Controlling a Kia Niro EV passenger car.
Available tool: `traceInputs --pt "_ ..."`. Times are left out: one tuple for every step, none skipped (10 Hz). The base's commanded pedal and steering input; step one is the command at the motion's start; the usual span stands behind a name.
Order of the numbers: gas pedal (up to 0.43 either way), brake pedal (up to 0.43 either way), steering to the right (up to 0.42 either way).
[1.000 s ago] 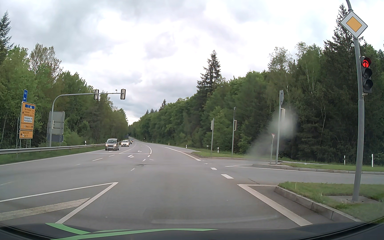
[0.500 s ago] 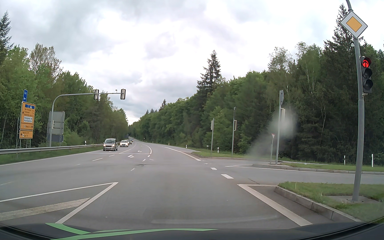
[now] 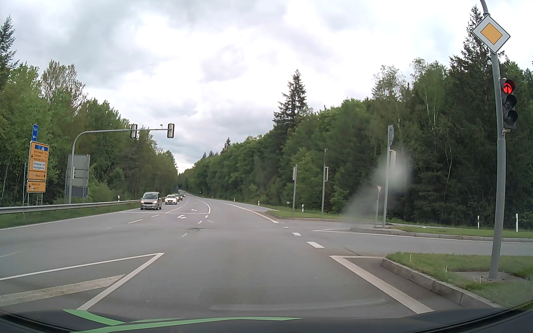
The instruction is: Follow the waypoints while adhering to traffic rules and regulations
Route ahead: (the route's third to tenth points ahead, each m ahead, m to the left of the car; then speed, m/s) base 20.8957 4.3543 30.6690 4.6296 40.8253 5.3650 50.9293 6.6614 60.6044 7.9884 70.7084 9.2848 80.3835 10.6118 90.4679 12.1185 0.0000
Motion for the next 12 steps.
traceInputs --pt "0.000 0.280 -0.011" --pt "0.000 0.280 -0.011" --pt "0.000 0.280 -0.010" --pt "0.000 0.280 -0.011" --pt "0.000 0.280 -0.010" --pt "0.000 0.280 -0.010" --pt "0.000 0.280 -0.011" --pt "0.000 0.280 -0.010" --pt "0.000 0.280 -0.010" --pt "0.000 0.280 -0.011" --pt "0.000 0.280 -0.011" --pt "0.000 0.280 -0.011"
